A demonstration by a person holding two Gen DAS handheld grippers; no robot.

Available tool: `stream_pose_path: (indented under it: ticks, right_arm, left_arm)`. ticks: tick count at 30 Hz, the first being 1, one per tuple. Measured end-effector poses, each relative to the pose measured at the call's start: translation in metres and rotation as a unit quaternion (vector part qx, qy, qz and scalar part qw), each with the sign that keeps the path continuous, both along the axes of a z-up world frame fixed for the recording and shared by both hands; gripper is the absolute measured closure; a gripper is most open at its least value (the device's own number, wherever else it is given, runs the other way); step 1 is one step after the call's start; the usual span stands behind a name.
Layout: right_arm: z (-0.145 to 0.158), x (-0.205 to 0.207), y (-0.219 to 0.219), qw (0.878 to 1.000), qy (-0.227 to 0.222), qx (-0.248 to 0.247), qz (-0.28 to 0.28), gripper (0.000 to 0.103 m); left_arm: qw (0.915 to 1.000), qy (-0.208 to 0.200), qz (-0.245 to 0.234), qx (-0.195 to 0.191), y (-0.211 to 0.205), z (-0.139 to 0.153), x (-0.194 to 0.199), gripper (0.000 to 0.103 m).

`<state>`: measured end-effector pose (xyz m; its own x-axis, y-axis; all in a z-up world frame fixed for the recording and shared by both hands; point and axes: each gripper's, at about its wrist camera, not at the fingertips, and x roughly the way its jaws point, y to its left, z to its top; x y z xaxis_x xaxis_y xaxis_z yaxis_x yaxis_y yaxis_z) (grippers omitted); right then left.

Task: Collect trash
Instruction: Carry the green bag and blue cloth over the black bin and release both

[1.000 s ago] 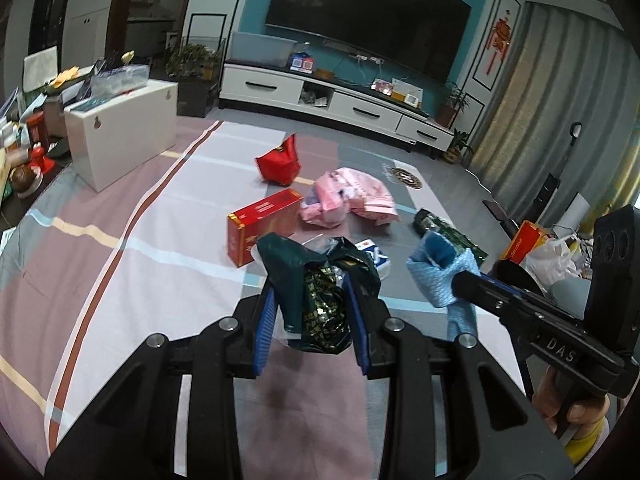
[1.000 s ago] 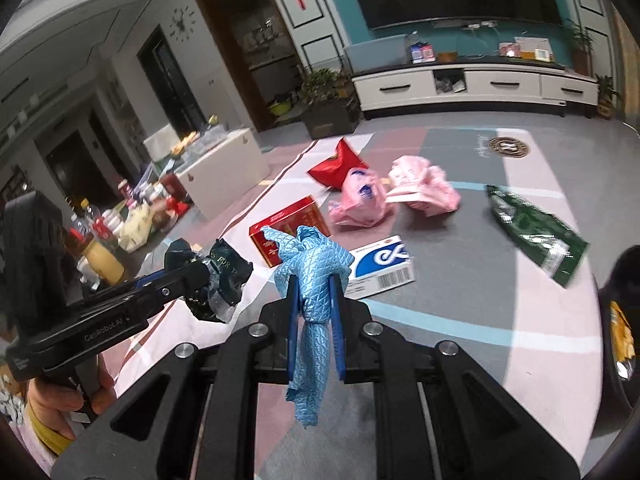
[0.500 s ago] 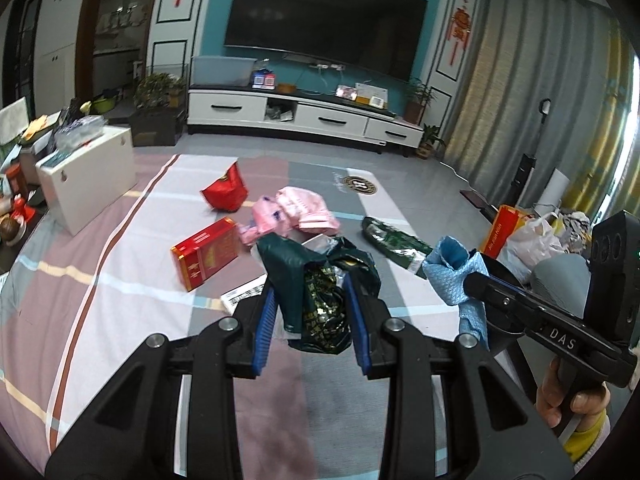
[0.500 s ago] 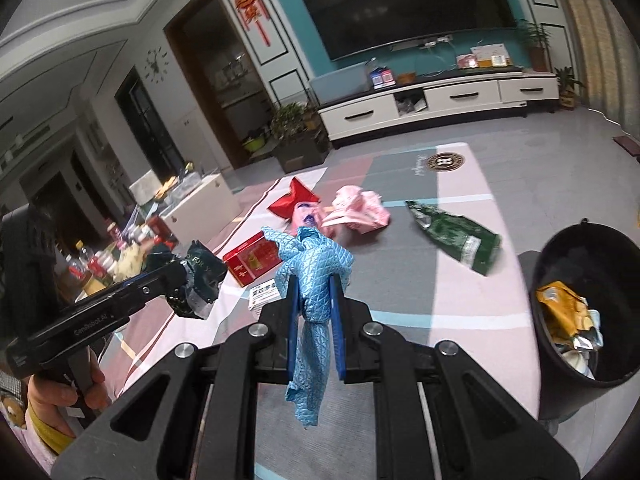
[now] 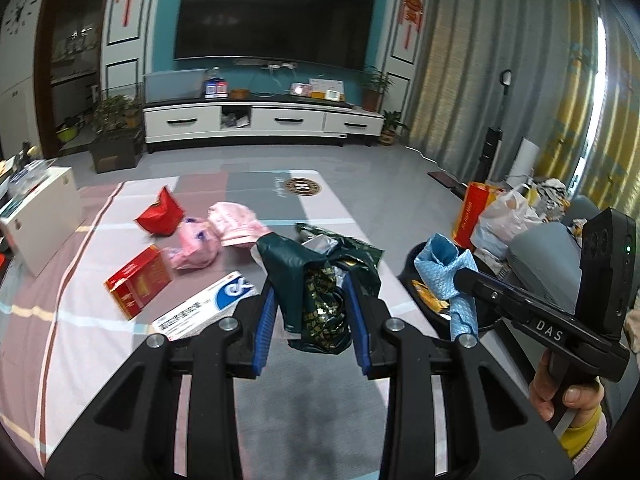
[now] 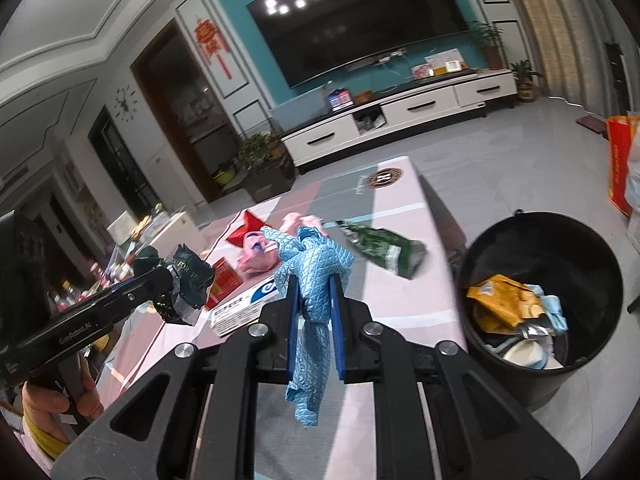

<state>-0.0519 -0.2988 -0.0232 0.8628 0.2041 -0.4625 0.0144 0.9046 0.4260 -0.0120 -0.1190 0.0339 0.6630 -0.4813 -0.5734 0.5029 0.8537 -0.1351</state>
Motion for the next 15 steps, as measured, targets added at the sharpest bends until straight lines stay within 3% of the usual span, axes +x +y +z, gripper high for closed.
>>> stream_pose_path:
  ticks: [15]
  right_arm:
    - [-0.01,-0.035,-0.069,0.996,-0.004,0.022,-0.09,0.088]
  left_arm:
    - [0.9965,-0.001,-0.081,0.022,-0.1,-0.008,0.008,0.069]
